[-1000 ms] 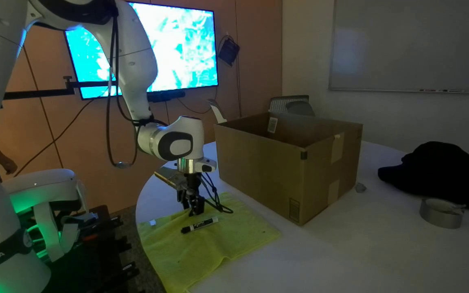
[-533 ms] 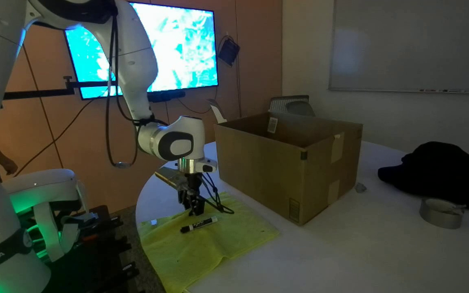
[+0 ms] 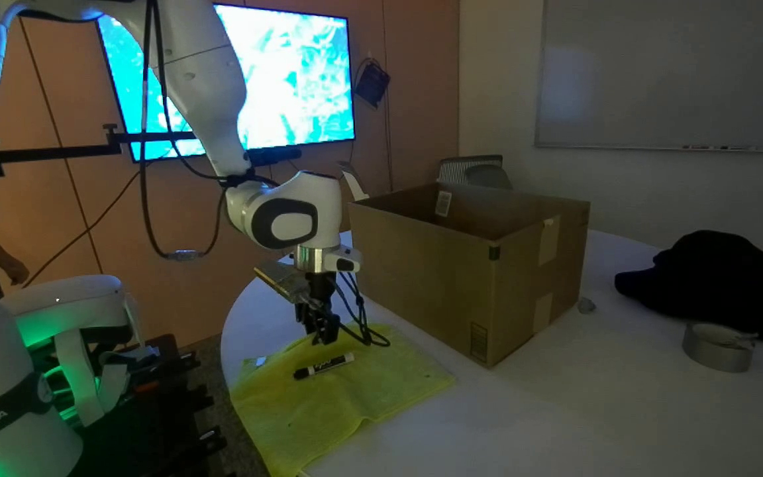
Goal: Put the marker on the towel and wrap it, then put the towel in the box
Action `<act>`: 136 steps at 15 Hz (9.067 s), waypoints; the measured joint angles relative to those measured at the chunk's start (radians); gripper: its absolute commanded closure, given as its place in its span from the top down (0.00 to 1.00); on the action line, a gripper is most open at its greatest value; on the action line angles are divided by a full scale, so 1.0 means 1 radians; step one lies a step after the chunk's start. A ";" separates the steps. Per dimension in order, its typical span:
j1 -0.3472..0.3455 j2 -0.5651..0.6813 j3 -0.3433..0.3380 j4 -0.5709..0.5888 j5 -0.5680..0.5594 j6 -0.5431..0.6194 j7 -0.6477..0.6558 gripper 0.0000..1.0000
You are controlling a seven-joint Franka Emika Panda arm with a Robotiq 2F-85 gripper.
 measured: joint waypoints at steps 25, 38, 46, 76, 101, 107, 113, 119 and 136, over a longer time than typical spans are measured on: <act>-0.128 0.047 -0.112 0.096 0.053 -0.092 -0.080 1.00; -0.227 0.060 -0.154 0.064 0.043 -0.034 -0.170 1.00; -0.229 0.144 -0.173 0.073 -0.015 0.056 -0.184 1.00; -0.040 0.071 -0.141 0.027 -0.073 0.061 -0.040 0.10; 0.207 -0.021 -0.010 0.082 0.034 -0.218 0.369 0.10; 0.218 0.078 -0.003 0.182 0.065 -0.206 0.473 0.10; 0.247 0.182 -0.001 0.244 0.087 -0.098 0.512 0.39; 0.250 0.178 0.034 0.239 0.097 -0.006 0.464 0.83; 0.150 0.006 0.275 0.102 0.270 0.041 0.057 1.00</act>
